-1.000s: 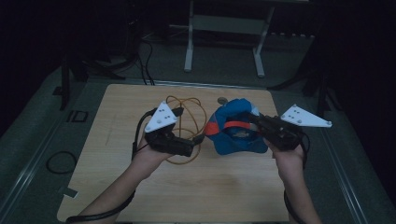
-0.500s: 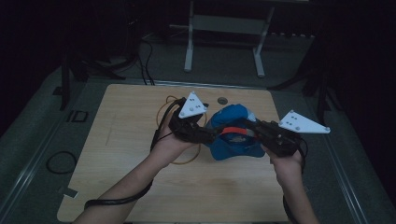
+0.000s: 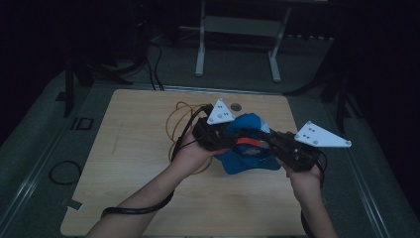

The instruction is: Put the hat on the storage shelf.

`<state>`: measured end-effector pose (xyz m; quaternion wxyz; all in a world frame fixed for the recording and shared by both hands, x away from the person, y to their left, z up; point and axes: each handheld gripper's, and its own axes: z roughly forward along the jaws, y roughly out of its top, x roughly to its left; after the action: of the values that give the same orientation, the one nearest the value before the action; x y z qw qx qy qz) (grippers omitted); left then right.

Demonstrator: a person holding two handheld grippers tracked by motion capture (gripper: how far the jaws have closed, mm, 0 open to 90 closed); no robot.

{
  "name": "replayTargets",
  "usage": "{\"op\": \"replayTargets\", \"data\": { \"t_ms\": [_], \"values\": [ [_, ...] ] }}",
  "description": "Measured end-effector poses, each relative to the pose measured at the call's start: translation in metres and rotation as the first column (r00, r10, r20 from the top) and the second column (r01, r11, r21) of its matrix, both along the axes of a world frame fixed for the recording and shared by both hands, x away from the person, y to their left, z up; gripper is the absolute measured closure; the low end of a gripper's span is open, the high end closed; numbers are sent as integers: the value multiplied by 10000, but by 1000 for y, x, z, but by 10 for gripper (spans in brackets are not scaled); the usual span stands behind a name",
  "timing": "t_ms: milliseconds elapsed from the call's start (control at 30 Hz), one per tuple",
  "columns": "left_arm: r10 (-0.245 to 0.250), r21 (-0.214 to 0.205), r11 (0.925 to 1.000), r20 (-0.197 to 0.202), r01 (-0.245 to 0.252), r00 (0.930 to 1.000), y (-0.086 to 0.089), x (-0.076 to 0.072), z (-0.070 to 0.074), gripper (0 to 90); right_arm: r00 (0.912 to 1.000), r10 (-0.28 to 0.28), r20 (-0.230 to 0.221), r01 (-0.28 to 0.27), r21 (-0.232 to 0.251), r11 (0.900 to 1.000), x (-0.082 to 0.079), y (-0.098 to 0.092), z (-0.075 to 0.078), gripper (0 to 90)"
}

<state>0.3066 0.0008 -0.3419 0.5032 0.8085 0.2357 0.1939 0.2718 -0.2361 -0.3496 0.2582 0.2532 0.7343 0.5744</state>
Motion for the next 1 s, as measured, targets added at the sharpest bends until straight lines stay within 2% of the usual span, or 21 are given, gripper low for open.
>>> {"op": "replayTargets", "data": {
  "t_ms": [33,67,100,167,233,300,367,500,600,633,700,767,800,833,867,900,933,967,1000],
  "values": [
    [0,0,10000,0,0,10000,0,0,0,788,10000,0,0,0,0,10000,0,0,0,842],
    [93,21,10000,55,-93,9999,-4,0,-1,788,10000,-3,2,3,1,10000,0,0,-1,842],
    [193,94,9998,178,-195,9997,-5,-1,-1,876,10000,55,-67,-55,34,10000,-2,0,-3,842],
    [448,252,9986,399,-459,9982,-9,-1,-2,883,9999,58,-113,-58,51,10000,-3,0,-5,842],
    [598,222,9979,421,-608,9973,-11,1,-3,884,9998,72,-171,-71,67,10000,-5,0,-7,842],
    [652,358,9971,681,-677,9955,-13,2,-3,888,9999,20,-171,-20,-11,10000,-7,1,-8,841],
    [595,393,9972,827,-629,9948,-15,1,-2,888,9997,54,-249,-55,-7,10000,-8,0,-9,840],
    [370,556,9974,1534,-460,9875,-19,-6,0,890,9997,108,-216,-106,118,9999,-12,-2,-9,830],
    [86,617,9978,2132,-222,9770,-19,-11,2,890,9999,112,-58,-110,385,9992,-18,-5,-6,817],
    [-60,593,9982,2421,-86,9702,-19,-13,3,890,9998,175,-40,-173,433,9989,-20,-6,-5,810],
    [-249,443,9989,2376,148,9711,-16,-13,5,890,9997,216,66,-219,419,9989,-24,-8,-3,788],
    [-334,487,9986,2763,207,9605,-15,-14,6,889,9995,309,78,-313,490,9983,-27,-9,-1,766],
    [-551,505,9978,2850,424,9569,-13,-14,7,889,9995,289,137,-295,513,9982,-29,-10,-1,759],
    [-730,586,9966,3052,578,9495,-12,-15,7,889,9995,268,191,-278,553,9981,-32,-10,0,743],
    [-878,702,9952,3286,684,9404,-11,-15,6,889,9985,446,303,-463,615,9970,-39,-11,2,696],
    [-1180,710,9925,3448,994,9312,-8,-16,7,889,9985,446,303,-463,615,9970,-39,-11,2,696],
    [-1435,693,9895,3717,1267,9172,-6,-17,6,889,9980,464,427,-489,586,9971,-43,-12,4,675],
    [-1459,835,9889,3910,1229,9087,-4,-18,7,889,9961,639,603,-681,712,9951,-49,-14,7,645],
    [-1729,767,9849,3998,1551,9001,-2,-18,7,889,9961,639,603,-681,712,9951,-49,-14,7,645]
  ]
}}
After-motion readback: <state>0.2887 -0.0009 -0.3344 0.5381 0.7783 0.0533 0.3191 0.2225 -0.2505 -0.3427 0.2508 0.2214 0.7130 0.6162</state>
